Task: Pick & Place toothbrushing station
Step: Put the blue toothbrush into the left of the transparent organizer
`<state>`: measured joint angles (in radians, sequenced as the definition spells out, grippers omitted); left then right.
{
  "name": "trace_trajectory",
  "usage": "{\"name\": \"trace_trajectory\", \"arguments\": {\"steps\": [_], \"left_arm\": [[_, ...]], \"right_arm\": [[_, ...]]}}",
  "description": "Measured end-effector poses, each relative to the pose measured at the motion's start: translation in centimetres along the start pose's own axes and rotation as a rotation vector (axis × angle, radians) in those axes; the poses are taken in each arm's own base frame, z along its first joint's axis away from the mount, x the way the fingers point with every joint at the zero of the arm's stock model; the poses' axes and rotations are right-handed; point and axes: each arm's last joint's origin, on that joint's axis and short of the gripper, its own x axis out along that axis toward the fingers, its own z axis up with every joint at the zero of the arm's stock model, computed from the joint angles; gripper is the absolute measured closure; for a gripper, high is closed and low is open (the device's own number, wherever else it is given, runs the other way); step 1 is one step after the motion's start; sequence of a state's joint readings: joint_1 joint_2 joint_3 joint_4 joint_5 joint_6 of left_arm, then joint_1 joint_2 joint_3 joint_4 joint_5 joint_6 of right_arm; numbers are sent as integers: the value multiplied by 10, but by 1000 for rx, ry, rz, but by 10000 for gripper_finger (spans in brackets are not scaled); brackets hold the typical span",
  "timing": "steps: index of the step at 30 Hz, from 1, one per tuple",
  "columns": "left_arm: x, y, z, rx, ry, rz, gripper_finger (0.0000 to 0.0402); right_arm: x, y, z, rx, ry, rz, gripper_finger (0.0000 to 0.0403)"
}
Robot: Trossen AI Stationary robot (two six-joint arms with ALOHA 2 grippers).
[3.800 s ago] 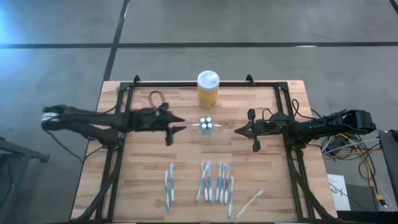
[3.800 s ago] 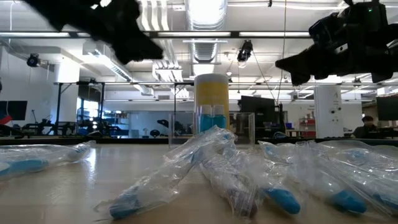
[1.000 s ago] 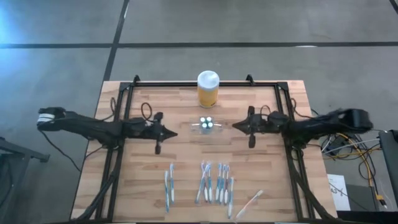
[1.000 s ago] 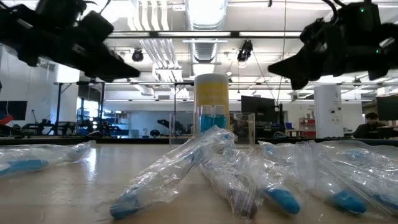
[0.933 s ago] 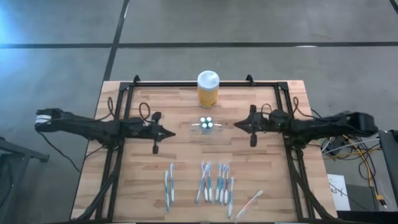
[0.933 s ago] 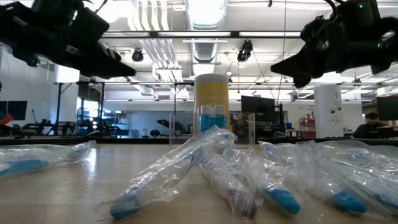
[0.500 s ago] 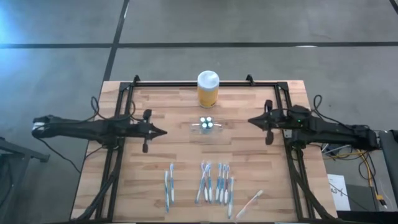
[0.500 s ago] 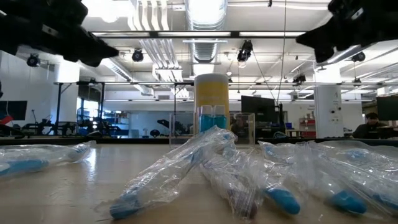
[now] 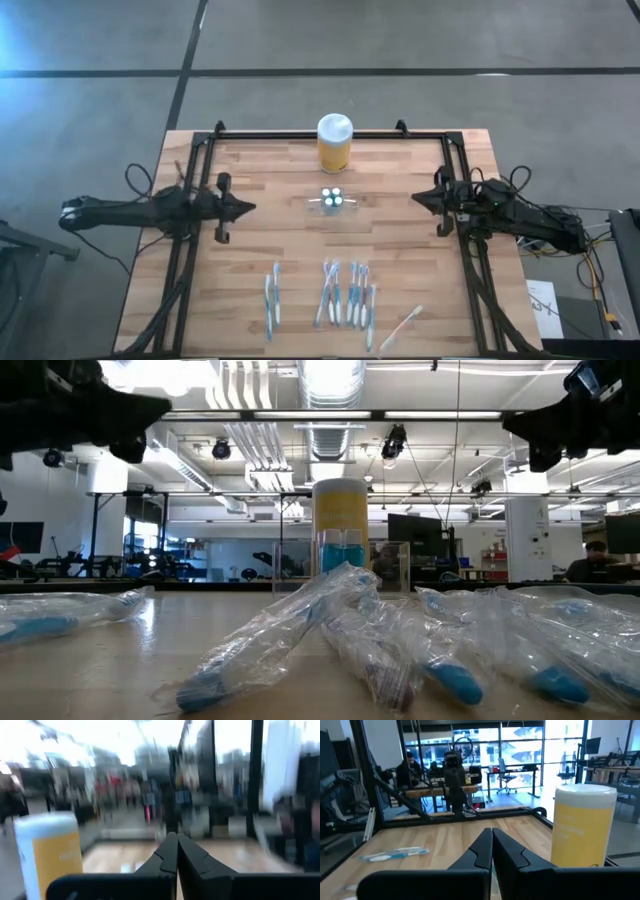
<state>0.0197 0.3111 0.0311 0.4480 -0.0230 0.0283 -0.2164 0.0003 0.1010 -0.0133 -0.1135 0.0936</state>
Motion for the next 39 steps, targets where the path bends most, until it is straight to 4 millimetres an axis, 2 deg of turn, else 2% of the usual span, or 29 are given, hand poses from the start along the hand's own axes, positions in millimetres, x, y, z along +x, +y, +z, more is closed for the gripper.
{"name": "trace_trajectory", "arguments": {"steps": [6,22,26,28,32,36,39], "left_arm": [[0,2,-6,-26,24,55,399],[0,2,-11,-8,59,88,395],[1,2,-7,-67,48,78,398],[4,1,2,-118,57,59,398],[17,-8,26,-178,193,-3,399],[40,-34,51,-188,329,25,400],[55,-62,67,-192,479,127,400]], "right_arm": [[6,-3,-22,-50,-10,-8,394],[6,-3,-22,-124,-2,-10,394],[6,-3,-21,-129,-9,-10,394],[6,-3,-21,-115,-16,-9,394],[6,-3,-18,-101,-40,-7,394],[6,-3,-18,-75,-40,-6,394],[6,-3,-18,-85,-41,-6,394]]}}
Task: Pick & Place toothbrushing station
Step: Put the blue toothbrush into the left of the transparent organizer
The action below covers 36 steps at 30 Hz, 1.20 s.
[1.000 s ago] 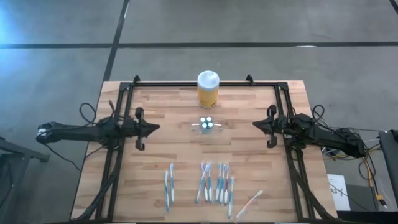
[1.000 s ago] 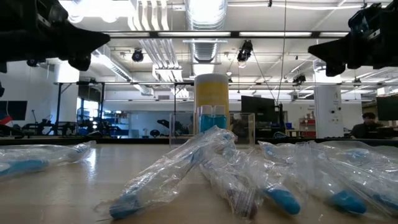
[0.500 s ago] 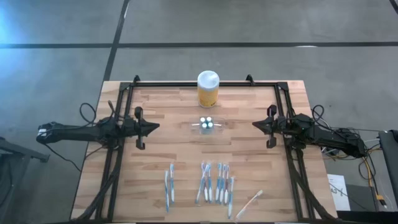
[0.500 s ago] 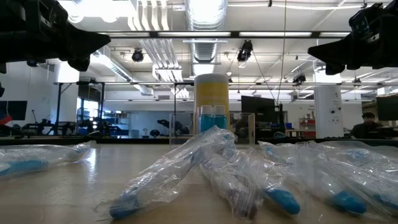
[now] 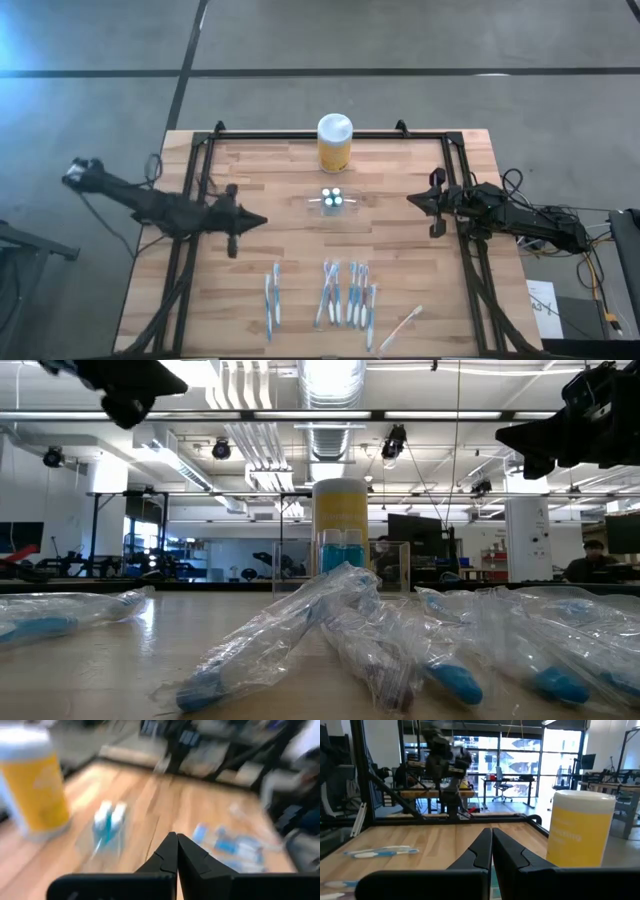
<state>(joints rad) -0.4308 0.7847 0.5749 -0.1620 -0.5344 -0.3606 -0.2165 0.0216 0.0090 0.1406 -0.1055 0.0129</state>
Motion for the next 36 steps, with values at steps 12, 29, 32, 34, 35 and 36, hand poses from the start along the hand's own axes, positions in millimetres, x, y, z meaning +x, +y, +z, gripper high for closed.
{"name": "trace_trajectory", "arguments": {"steps": [12,29,32,34,35,36], "left_arm": [[34,-104,-25,-260,332,380,369],[84,-133,-76,-510,646,434,174],[91,-131,-80,-503,663,443,165],[95,-129,-83,-510,698,453,164],[97,-128,-85,-510,718,457,165],[99,-127,-87,-506,736,459,165]], "right_arm": [[0,0,1,-110,3,-1,394],[0,0,6,-127,-49,-5,394],[0,0,6,-124,-53,-6,394],[0,0,6,-119,-51,-5,394],[0,0,6,-107,-51,-5,394],[0,0,6,-99,-51,-5,394]]}}
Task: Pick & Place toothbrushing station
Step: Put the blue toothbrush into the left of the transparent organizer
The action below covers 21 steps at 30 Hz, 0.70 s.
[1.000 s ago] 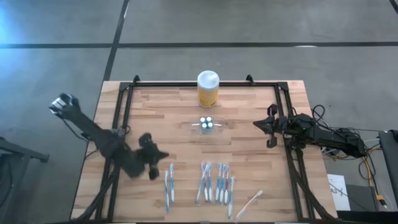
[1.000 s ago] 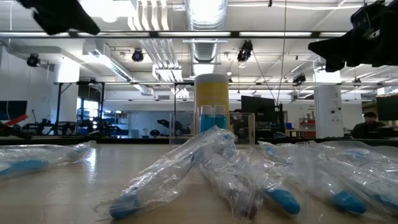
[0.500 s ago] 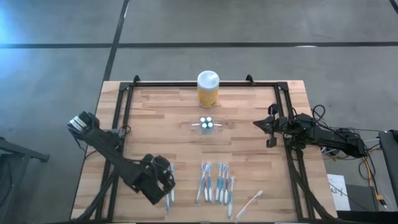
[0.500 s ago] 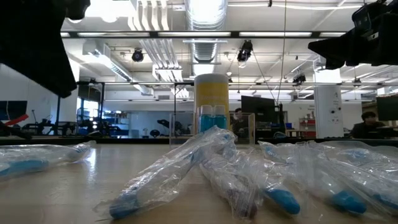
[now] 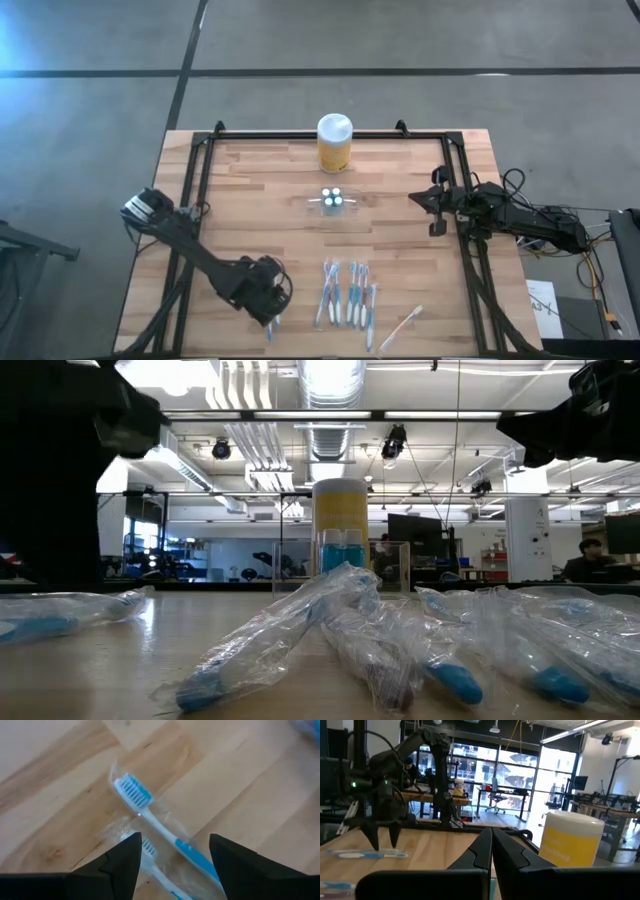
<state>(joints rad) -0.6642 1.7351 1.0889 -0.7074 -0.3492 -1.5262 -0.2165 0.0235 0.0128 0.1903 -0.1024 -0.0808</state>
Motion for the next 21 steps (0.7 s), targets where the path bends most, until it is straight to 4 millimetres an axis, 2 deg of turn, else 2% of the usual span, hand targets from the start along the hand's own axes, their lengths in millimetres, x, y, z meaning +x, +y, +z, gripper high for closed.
{"name": "trace_trajectory", "arguments": {"steps": [14,18,21], "left_arm": [[32,3,23,111,73,81,166],[35,3,28,131,79,82,171],[33,4,30,146,73,76,189]], "right_arm": [[0,0,0,22,0,0,394],[0,0,0,21,1,0,394],[0,0,0,22,4,0,394]]}}
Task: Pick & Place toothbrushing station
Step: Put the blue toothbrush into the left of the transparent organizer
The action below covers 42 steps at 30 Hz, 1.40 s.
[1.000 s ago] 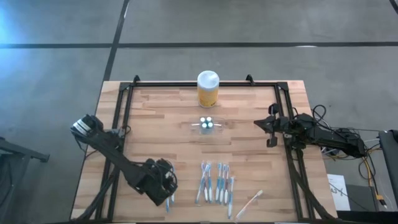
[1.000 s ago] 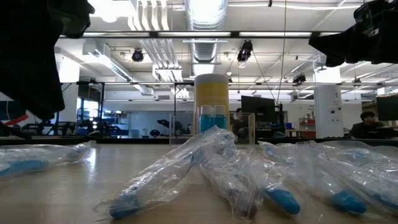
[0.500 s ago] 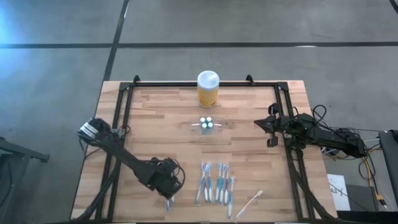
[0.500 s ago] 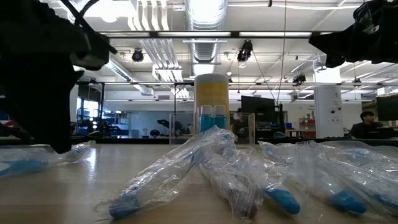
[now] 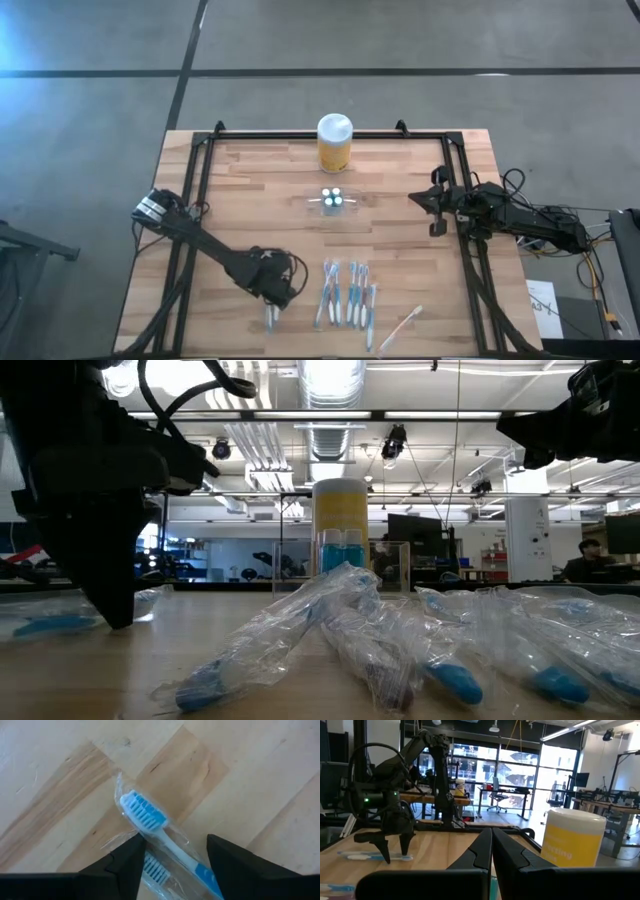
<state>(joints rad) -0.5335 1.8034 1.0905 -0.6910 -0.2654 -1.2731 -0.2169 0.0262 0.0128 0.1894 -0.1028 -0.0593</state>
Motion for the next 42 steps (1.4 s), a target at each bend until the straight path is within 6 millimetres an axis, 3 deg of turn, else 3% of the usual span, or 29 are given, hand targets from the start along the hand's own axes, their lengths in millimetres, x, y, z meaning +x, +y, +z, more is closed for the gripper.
{"name": "trace_trajectory", "arguments": {"steps": [4,11,13,24,34,42], "left_arm": [[-5,3,3,18,-45,10,238],[-12,5,10,82,-173,32,371],[-12,6,12,92,-182,36,392],[-13,5,20,68,-137,7,360],[-17,2,39,59,-61,-61,259],[7,0,38,57,-21,-12,216]], "right_arm": [[0,0,-1,1,9,1,394],[0,0,-1,44,12,2,394],[0,0,-2,57,17,2,394],[0,0,-2,59,21,2,394],[0,0,-3,82,32,2,394],[0,0,-4,87,37,2,394]]}}
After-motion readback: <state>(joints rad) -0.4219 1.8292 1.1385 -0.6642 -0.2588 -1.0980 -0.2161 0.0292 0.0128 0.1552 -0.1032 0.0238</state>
